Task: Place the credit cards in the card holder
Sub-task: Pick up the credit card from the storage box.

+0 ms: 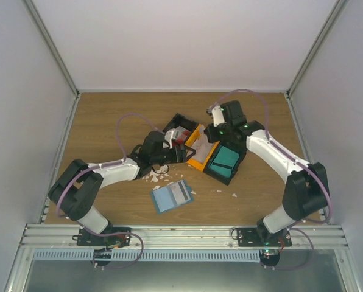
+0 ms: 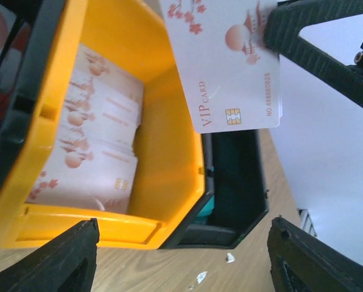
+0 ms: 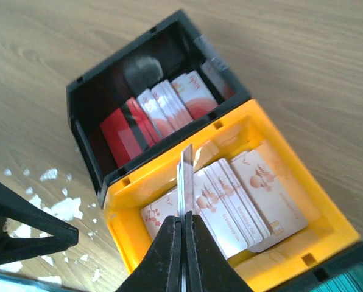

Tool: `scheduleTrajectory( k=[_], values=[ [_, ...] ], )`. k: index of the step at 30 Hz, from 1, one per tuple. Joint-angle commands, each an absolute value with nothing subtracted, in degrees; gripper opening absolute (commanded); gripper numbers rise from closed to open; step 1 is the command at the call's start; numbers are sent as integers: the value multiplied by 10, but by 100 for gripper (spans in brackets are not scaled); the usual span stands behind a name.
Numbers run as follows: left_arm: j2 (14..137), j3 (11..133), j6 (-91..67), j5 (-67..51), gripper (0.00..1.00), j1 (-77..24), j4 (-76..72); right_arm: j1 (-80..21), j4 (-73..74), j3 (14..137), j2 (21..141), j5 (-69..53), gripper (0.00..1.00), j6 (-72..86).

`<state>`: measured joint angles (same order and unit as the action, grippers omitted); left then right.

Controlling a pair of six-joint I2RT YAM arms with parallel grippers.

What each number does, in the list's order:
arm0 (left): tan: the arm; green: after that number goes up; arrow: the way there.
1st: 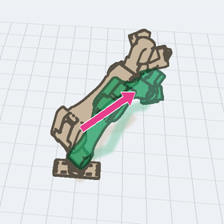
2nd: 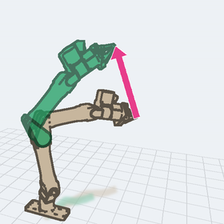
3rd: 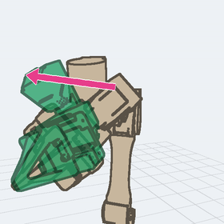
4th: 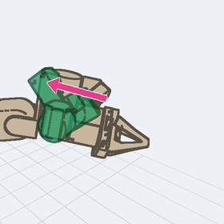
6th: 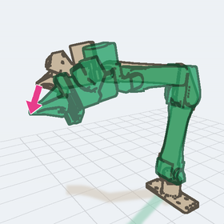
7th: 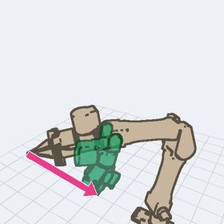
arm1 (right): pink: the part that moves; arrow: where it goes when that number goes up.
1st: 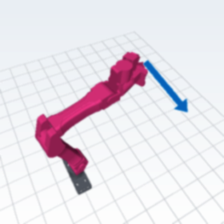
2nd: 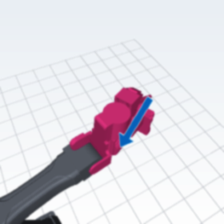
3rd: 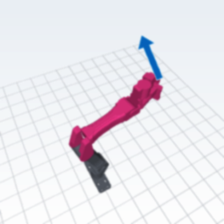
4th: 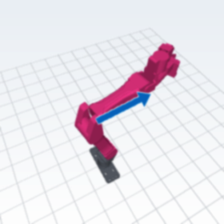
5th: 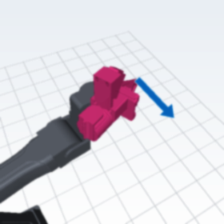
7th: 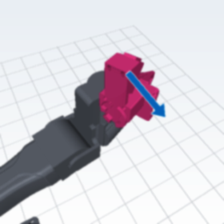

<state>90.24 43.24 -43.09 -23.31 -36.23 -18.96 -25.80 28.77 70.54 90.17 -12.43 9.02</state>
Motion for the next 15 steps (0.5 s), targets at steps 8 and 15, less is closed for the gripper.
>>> scheduleTrajectory(
  k=[8,15],
  values=[
    [936,521,-409,-274,99,-359,-254,-140,107,585,786,-410,1,240],
    [956,540,-406,-329,99,-358,-293,-110,19,525,742,-532,1,309]
  ],
)
